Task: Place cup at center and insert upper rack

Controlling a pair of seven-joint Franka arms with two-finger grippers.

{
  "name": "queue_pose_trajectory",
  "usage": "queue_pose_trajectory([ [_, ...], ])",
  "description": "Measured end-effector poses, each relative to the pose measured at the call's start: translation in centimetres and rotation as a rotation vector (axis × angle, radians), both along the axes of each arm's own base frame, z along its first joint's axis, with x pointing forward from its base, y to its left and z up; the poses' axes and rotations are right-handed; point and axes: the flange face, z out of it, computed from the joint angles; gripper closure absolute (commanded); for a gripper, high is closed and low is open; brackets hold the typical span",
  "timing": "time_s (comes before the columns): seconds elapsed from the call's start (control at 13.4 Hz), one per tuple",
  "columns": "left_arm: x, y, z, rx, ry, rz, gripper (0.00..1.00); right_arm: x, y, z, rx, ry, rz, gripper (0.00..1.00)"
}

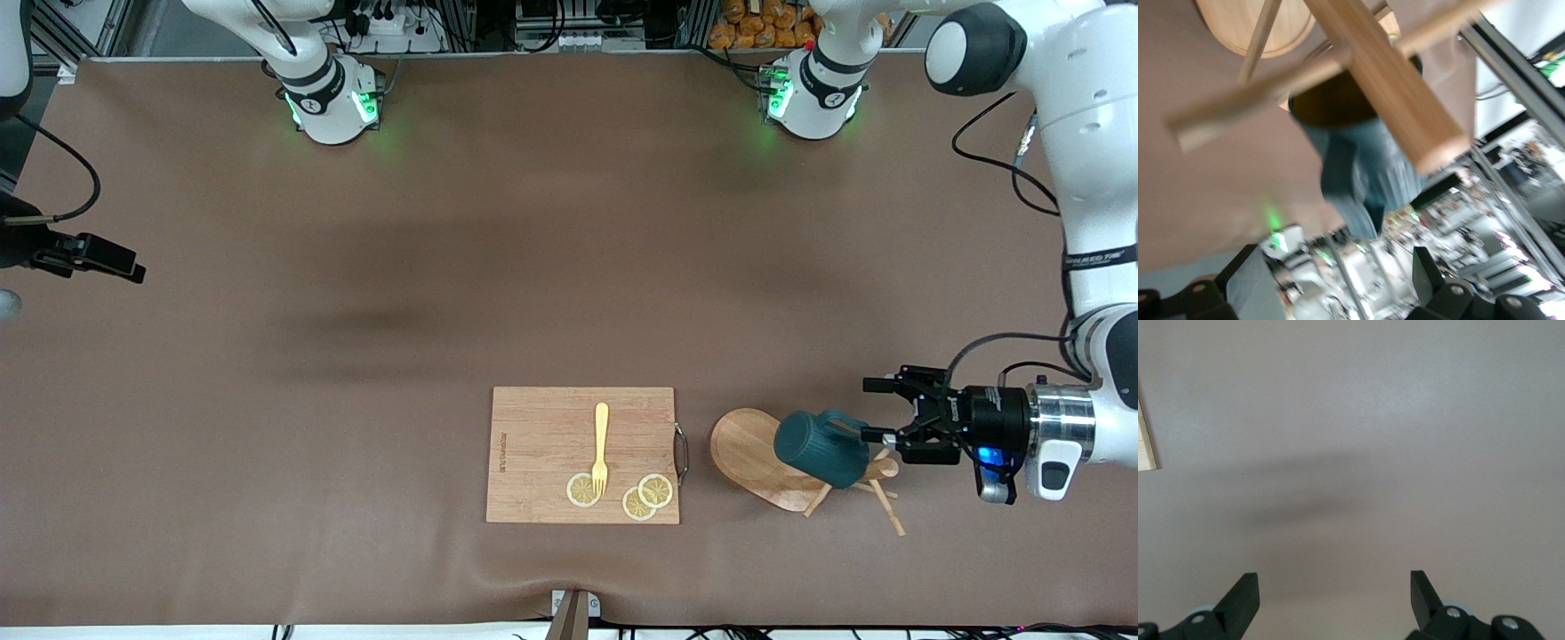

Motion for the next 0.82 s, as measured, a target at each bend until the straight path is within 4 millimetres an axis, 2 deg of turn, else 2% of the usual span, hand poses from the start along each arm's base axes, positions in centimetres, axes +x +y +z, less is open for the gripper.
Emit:
queue_pose_trajectory([
  [0.22,-1.3,-1.6,5.5,0.219,-0.098,-0.088,0.00,0.0,0.1,0.1,0.000,-0.003,0.002,0.00],
  [0.37,-2.6,-1.8,9.0,0.375,-0.175,-0.154,0.00,0.0,0.1,0.1,0.000,-0.003,0.002,0.00],
  [0.6,-5.4,-2.7,12.6,0.633,-0.250,-0.305,0.00,0.0,0.1,0.1,0.000,-0.004,0.003,0.00],
  [0.82,-8.5,-3.9,15.1,0.779,-0.332,-0.414,0.00,0.1,0.2,0.2,0.000,-0.005,0.004,0.00],
])
